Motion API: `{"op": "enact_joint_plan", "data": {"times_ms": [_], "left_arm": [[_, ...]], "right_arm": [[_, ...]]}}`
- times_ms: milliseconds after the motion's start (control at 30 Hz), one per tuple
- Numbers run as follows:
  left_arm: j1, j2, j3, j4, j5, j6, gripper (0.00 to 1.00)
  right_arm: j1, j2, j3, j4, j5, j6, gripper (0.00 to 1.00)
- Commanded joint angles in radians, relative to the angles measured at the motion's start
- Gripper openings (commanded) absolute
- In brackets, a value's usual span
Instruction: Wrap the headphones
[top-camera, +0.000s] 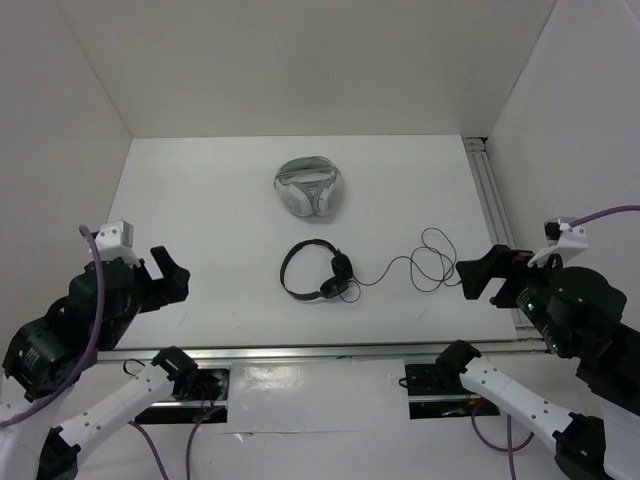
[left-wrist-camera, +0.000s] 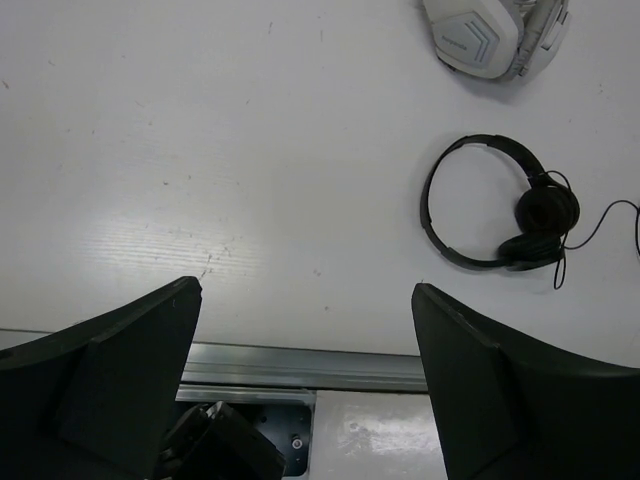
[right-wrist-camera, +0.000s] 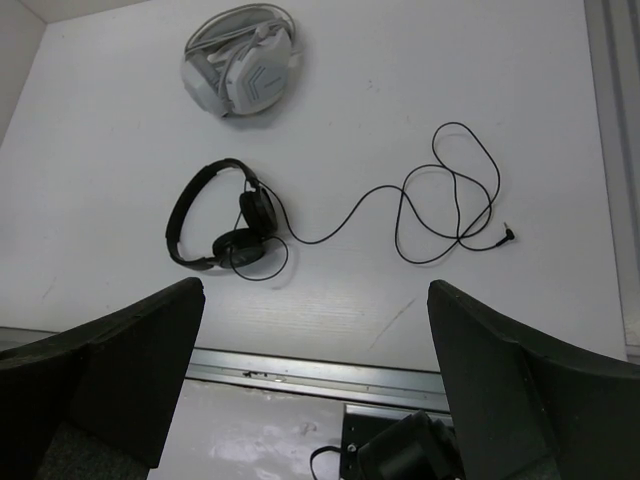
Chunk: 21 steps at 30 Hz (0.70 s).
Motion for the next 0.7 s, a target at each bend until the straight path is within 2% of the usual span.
{"op": "enact_joint_plan", "data": {"times_ms": [0,200,267,367,500,533,667], "left_arm": [[0.002,-0.022,-0.039,0.095,0.047,0.044,1.0],[0.002,-0.004,-0.114,0.257,0.24,0.052,1.0],[0.002,0.072,-0.157,0.323,0.272,0.041,1.0],[0.002,0.212,-0.207,0.377,0.3,-0.015,1.0],[-0.007,0.352,-0.322,0.602,0.337,-0.024,1.0],[-0.007,0.38,-0.367,0.72,0.352,-0.015,1.0],[0.013,0.556,-0.412,0.928,0.379,0.024,1.0]], "right_arm": [[-0.005,0.014,-0.015,0.048,-0.023,-0.015,1.0],[0.007,-0.006,-0.071,0.193,-0.141,-0.015,1.0],[0.023,-0.019,-0.098,0.256,-0.194,-0.015,1.0],[0.023,-0.008,-0.13,0.265,-0.122,-0.005,1.0],[0.014,0.003,-0.209,0.309,-0.137,-0.005,1.0],[0.014,-0.009,-0.228,0.353,-0.155,-0.016,1.0],[0.014,-0.032,-0.299,0.423,-0.217,-0.027,1.0]]}}
